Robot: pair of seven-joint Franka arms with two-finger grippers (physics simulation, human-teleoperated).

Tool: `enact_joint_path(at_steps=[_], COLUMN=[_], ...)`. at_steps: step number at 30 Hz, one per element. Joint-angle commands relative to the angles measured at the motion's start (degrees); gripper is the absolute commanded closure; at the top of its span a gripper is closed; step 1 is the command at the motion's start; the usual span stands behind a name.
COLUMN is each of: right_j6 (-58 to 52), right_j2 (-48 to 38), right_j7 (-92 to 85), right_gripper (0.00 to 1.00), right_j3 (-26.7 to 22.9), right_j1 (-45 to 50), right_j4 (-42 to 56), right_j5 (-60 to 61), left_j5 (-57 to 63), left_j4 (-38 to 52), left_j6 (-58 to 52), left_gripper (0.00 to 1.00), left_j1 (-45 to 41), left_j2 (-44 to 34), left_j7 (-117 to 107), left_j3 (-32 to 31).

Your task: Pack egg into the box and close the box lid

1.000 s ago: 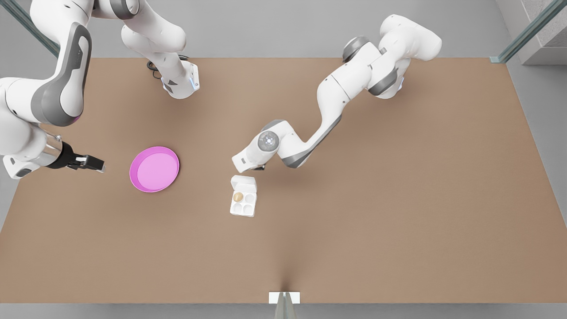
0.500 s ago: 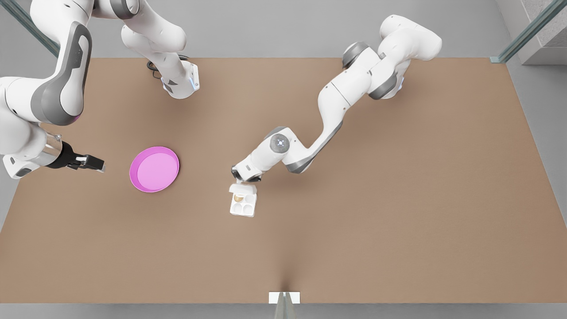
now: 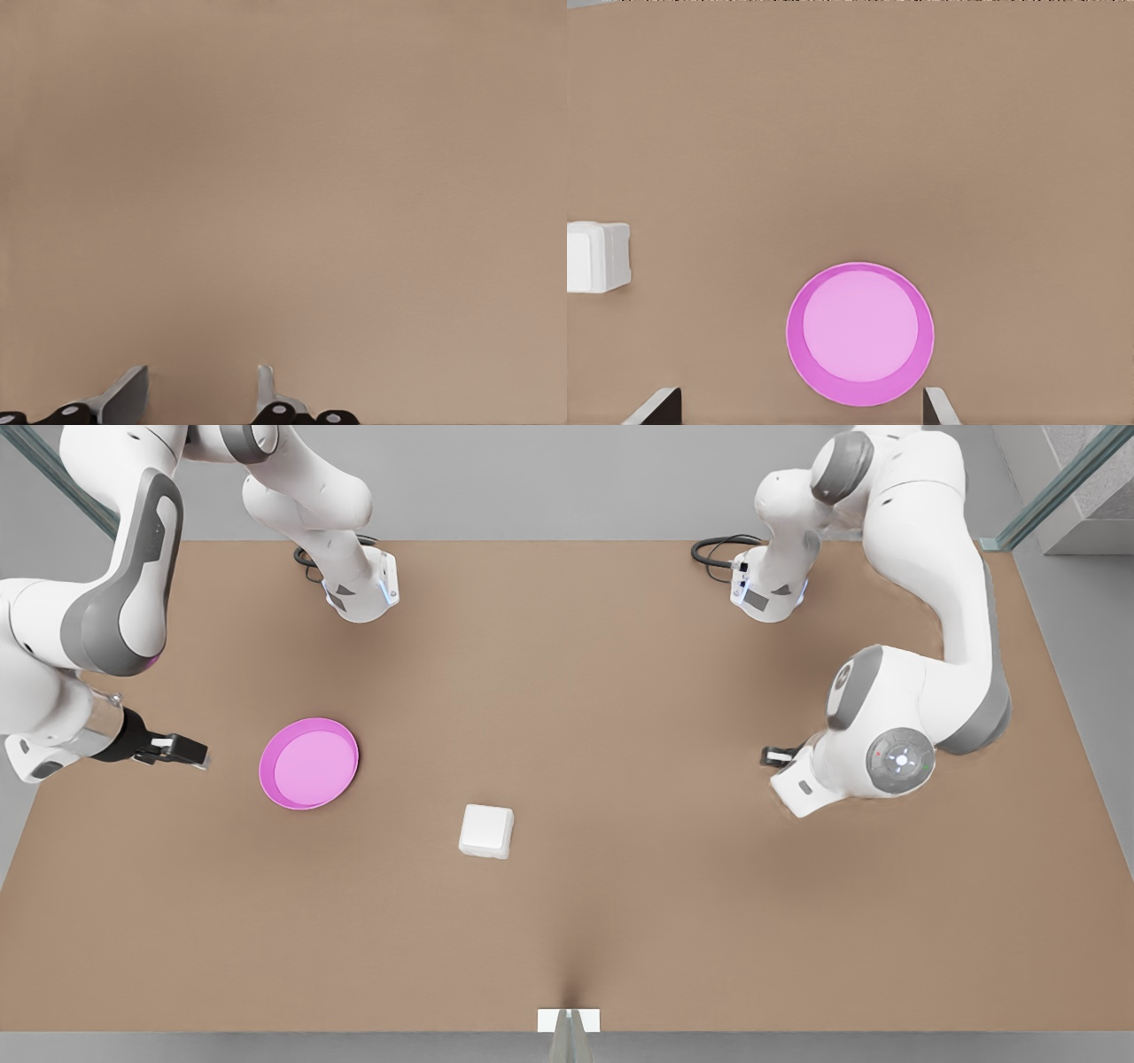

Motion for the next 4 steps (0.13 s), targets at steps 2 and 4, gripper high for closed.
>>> enact_joint_path(at_steps=[2,4], right_j6=[0.00,-0.09], right_j2=[0.00,0.00], right_j7=[0.00,0.00], right_gripper=[0.00,0.00], right_j3=[0.00,0.00], right_j1=[0.01,0.01], right_j4=[0.00,0.09], right_j5=[0.00,0.00], left_j5=[1.66,-0.10], left_j4=[-0.59,-0.59], left_j6=[-0.48,-1.36], left_gripper=[0.00,0.00], left_j1=[0.22,0.22], left_j2=[-0.67,-1.28], left_j7=[0.11,0.46], left_j3=[1.51,3.00])
